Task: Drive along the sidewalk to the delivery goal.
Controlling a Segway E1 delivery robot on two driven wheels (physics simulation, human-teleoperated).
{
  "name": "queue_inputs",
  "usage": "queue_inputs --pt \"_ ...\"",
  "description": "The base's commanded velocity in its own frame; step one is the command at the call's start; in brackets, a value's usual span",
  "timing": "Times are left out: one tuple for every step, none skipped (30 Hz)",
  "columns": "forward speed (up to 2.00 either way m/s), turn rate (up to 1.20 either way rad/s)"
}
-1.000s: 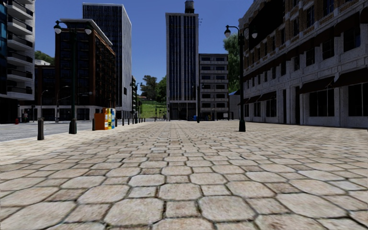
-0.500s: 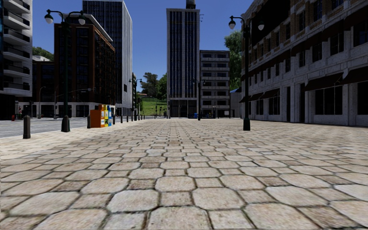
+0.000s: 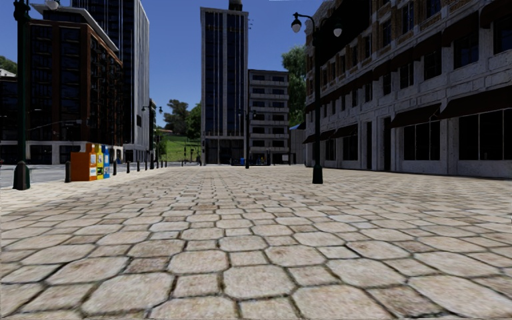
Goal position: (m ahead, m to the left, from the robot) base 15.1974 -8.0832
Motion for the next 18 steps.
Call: queue_inputs --pt "2.0 -0.45" --pt "2.0 -0.45" --pt "2.0 -0.47" --pt "2.0 -0.51" --pt "2.0 -0.54" --pt "2.0 -0.54" --pt "2.0 -0.54" --pt "2.0 -0.55" --pt "2.0 -0.55" --pt "2.0 -0.55" --pt "2.0 -0.55" --pt "2.0 -0.55" --pt "2.0 -0.55" --pt "2.0 -0.55" --pt "2.0 -0.55" --pt "2.0 -0.55" --pt "2.0 -0.55" --pt "2.0 -0.56"
